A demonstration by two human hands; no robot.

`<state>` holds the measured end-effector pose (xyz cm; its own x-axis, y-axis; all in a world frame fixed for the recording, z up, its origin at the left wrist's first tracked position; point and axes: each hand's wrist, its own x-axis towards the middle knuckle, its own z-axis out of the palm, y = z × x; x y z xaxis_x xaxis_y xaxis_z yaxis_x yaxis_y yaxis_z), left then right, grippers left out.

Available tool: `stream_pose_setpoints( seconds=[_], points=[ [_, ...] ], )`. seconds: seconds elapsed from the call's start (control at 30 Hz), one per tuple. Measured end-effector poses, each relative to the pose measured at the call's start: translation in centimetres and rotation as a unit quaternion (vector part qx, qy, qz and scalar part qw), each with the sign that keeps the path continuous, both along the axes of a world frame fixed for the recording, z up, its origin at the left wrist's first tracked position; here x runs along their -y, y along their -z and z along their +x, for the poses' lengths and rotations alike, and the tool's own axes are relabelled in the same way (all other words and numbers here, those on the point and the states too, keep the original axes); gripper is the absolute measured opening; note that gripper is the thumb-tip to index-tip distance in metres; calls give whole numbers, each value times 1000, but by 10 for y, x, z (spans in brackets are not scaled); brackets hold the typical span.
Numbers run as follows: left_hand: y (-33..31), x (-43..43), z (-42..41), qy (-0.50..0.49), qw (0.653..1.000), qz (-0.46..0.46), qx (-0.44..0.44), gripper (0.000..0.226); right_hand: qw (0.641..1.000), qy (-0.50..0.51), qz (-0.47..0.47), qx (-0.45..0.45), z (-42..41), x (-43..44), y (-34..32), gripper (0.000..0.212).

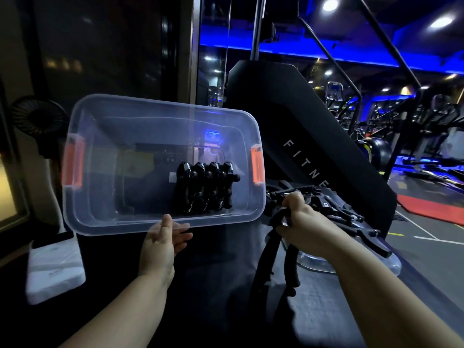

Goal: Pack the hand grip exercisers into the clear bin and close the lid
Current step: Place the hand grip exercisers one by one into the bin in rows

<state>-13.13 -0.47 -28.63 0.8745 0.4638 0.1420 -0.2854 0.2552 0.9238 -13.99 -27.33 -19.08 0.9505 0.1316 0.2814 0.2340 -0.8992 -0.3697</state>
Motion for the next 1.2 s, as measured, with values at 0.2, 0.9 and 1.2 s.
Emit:
stream_pose_setpoints(
  seconds=[0.2,0.9,1.2],
  points=[
    [-1,0,-2,-2,1000,1,7,37,992,82,87,49,-3,14,10,47],
    [-3,1,-3,-1,1000,-13,3,36,934,25,344,-97,-26,1,14,58],
    [-1,1,-2,0,1000,-10,0,36,876,15,455,-158,-18,-10,19,56]
  ],
)
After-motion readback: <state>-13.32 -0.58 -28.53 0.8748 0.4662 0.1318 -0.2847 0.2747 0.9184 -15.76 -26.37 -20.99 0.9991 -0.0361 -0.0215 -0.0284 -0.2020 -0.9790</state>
